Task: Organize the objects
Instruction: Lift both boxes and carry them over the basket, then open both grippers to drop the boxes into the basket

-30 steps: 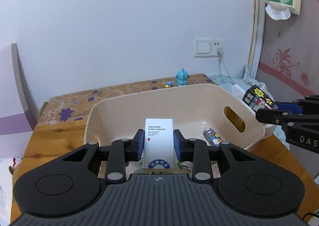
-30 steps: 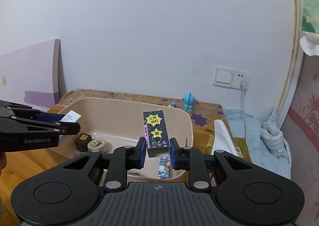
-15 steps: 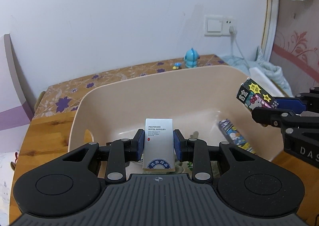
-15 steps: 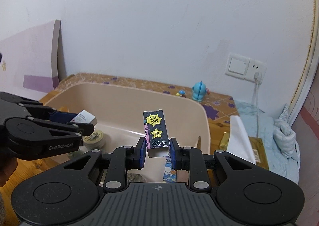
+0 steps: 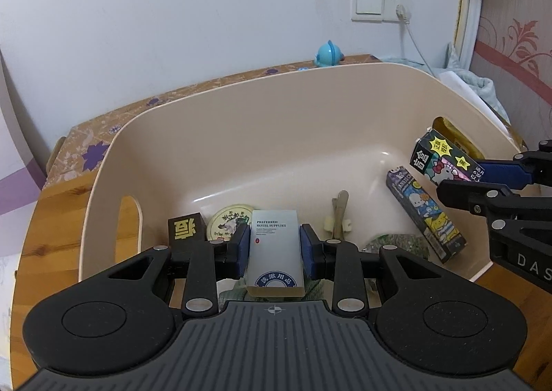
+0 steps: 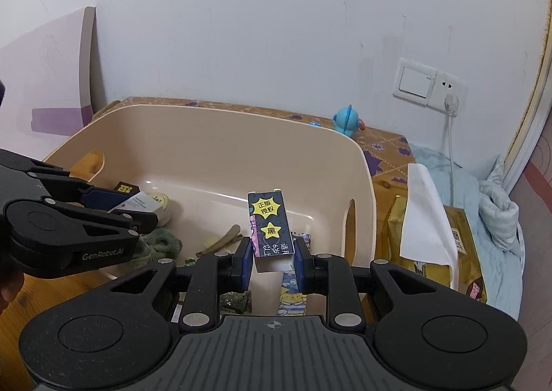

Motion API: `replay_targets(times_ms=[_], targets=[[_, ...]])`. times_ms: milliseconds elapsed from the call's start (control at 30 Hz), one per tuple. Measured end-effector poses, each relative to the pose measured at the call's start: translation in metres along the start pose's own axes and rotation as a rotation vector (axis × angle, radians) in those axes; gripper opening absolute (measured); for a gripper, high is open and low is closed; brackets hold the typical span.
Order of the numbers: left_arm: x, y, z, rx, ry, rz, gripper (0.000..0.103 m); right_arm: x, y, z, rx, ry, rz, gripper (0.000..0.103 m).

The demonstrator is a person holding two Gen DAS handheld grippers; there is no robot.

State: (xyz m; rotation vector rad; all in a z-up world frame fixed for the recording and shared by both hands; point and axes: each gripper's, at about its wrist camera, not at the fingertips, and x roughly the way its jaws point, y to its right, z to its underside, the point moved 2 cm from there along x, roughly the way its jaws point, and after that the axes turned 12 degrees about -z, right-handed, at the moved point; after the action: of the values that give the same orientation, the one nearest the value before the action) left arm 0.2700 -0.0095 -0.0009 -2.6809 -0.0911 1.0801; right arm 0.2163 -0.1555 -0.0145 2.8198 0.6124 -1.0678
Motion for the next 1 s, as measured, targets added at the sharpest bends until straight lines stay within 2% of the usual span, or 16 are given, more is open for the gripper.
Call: replay_targets(times_ms=[67, 100, 133, 333, 400, 600, 767, 1000], targets=[[-0.004, -0.001, 0.0, 0.003, 0.012, -0.013, 0.032, -0.001, -0.001, 0.0, -0.002, 0.006, 0.002, 0.025], [-0.006, -0.002, 0.0, 0.005, 0.018, -0.023, 0.034, -0.003, -0.002, 0.001, -0.006, 0.011, 0.005, 0.036], [-0.008, -0.003, 0.001, 0.005, 0.021, -0.032, 0.039, -0.004, -0.005, 0.001, -0.011, 0.017, 0.01, 0.036], [-0.022, -0.016, 0.005, -0.052, 0.055, -0.042, 0.066, -0.018, -0.015, 0.002, -0.056, 0.048, 0.02, 0.057], [-0.029, -0.022, 0.007, -0.085, 0.078, -0.034, 0.069, -0.026, -0.017, 0.002, -0.062, 0.061, 0.024, 0.069], [-0.055, -0.035, 0.011, -0.108, 0.129, -0.012, 0.087, -0.051, -0.02, 0.008, -0.065, 0.102, 0.045, 0.092], [-0.076, -0.042, 0.018, -0.128, 0.157, 0.01, 0.089, -0.065, -0.019, 0.017, -0.065, 0.107, 0.047, 0.1], [-0.094, -0.049, 0.035, -0.135, 0.16, 0.022, 0.09, -0.065, -0.018, 0.039, -0.074, 0.055, 0.058, 0.101]])
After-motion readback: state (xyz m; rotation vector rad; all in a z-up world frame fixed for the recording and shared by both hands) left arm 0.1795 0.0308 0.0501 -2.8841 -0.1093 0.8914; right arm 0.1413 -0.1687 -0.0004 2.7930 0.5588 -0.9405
